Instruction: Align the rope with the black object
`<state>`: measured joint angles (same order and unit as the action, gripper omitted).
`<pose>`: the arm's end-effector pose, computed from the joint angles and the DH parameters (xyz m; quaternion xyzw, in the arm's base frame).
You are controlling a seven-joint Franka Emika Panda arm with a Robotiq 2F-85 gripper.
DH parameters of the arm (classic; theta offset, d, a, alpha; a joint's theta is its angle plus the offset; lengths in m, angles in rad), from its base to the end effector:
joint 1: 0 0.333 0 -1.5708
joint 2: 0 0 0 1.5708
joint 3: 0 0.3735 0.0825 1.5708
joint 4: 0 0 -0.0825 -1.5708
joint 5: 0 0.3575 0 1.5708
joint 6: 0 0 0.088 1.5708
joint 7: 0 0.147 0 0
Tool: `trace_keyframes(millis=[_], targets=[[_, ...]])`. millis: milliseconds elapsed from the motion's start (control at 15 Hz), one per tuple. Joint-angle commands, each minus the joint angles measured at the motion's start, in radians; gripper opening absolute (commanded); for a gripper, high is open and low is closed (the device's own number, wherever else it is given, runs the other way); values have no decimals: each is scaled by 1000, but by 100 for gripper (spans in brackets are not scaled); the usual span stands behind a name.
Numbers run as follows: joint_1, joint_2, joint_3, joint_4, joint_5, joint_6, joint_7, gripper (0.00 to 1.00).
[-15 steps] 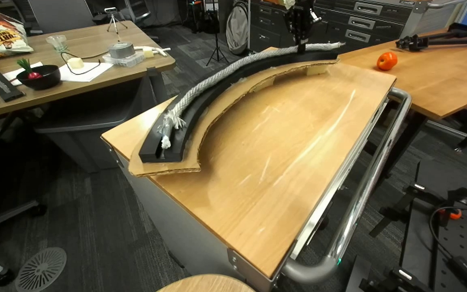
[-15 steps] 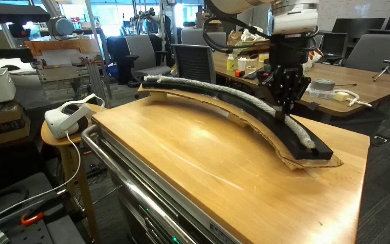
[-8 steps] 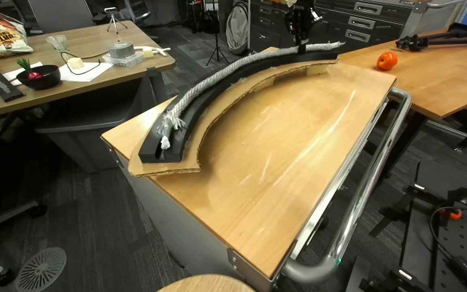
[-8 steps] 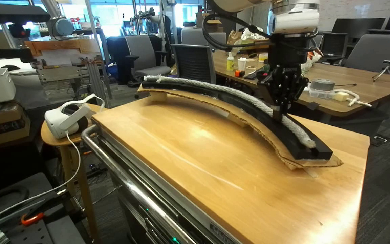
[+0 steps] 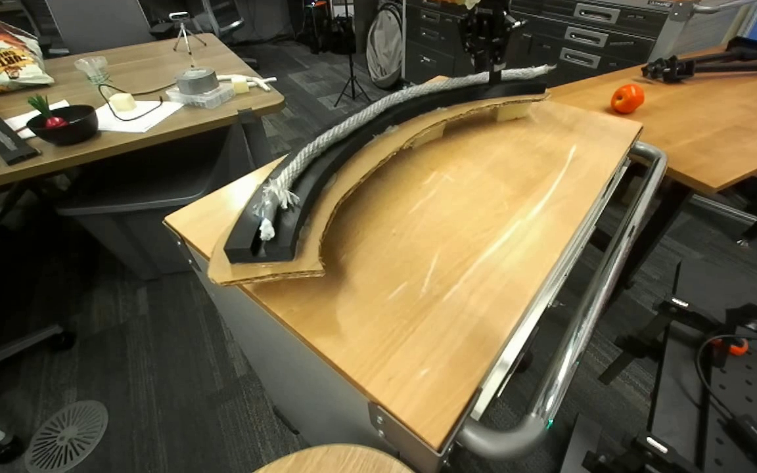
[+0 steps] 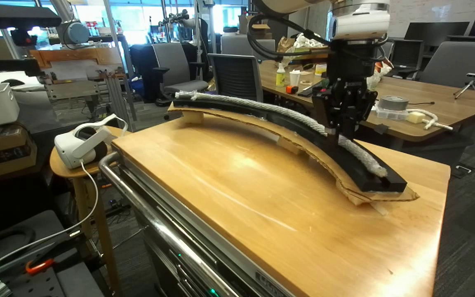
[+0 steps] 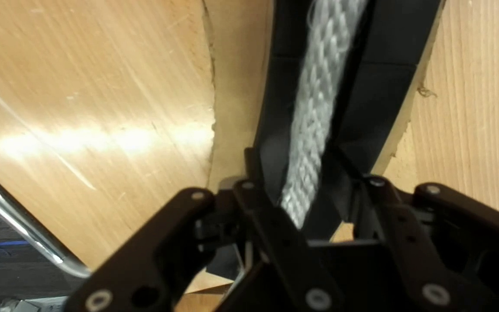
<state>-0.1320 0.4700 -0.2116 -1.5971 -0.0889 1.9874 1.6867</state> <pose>0.6365 -0.2159 0.3844 0.5494 -0.8302 0.0271 0.0907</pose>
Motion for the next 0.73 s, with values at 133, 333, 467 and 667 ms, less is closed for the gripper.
trace_keyframes(millis=[133, 333, 467, 667], targets=[[28, -135, -51, -32, -66, -68, 77, 89], [-4, -254, -54, -55, -69, -170, 9, 100], [-25, -348, -62, -96, -65, -188, -11, 100], [-40, -308, -51, -49, -59, -188, 0, 100]])
